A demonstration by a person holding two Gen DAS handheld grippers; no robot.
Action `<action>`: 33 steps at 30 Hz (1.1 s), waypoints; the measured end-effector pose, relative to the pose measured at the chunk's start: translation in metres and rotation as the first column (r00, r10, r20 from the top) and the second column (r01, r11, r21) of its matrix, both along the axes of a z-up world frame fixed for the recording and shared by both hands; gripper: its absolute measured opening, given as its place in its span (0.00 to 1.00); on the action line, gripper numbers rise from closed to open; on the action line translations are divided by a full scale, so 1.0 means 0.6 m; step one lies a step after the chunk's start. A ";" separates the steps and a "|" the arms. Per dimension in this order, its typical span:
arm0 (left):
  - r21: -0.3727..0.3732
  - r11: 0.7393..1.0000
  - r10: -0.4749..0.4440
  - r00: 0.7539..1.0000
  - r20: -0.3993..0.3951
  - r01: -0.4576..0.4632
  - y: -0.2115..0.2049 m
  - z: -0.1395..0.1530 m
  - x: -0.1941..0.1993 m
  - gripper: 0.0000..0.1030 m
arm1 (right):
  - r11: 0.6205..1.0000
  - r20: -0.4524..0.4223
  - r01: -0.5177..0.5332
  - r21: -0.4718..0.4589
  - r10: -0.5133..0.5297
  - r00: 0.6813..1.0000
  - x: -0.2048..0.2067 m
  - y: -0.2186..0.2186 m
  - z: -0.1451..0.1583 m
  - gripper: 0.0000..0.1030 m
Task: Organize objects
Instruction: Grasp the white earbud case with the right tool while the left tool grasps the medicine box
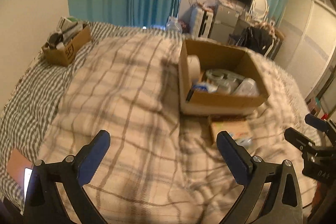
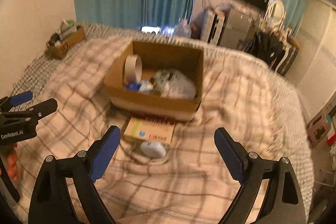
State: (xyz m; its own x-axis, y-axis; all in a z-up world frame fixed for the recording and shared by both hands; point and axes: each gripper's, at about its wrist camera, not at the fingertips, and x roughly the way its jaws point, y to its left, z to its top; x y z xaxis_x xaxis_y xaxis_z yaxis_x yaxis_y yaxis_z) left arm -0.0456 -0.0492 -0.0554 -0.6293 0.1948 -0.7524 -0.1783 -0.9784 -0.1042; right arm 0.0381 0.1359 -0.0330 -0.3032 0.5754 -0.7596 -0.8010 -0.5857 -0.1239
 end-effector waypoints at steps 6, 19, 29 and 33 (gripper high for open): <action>-0.020 0.999 0.044 0.997 0.064 -0.043 -0.013 -0.055 -0.021 1.00 | 0.996 0.063 0.052 -0.070 -0.047 0.997 -0.018 0.046 -0.078 0.88; -0.079 0.997 -0.005 0.989 0.149 0.017 0.027 -0.114 -0.043 1.00 | 0.973 0.173 0.050 -0.227 -0.010 0.985 -0.057 0.084 -0.198 0.87; -0.096 0.995 -0.009 0.987 0.163 0.025 0.038 -0.113 -0.037 1.00 | 0.966 0.101 0.082 -0.247 -0.058 0.993 -0.025 0.094 -0.179 0.52; -0.067 0.996 -0.048 0.984 0.173 0.061 0.074 -0.112 -0.042 1.00 | 0.974 0.042 0.106 -0.199 -0.099 0.994 0.022 0.100 -0.127 0.52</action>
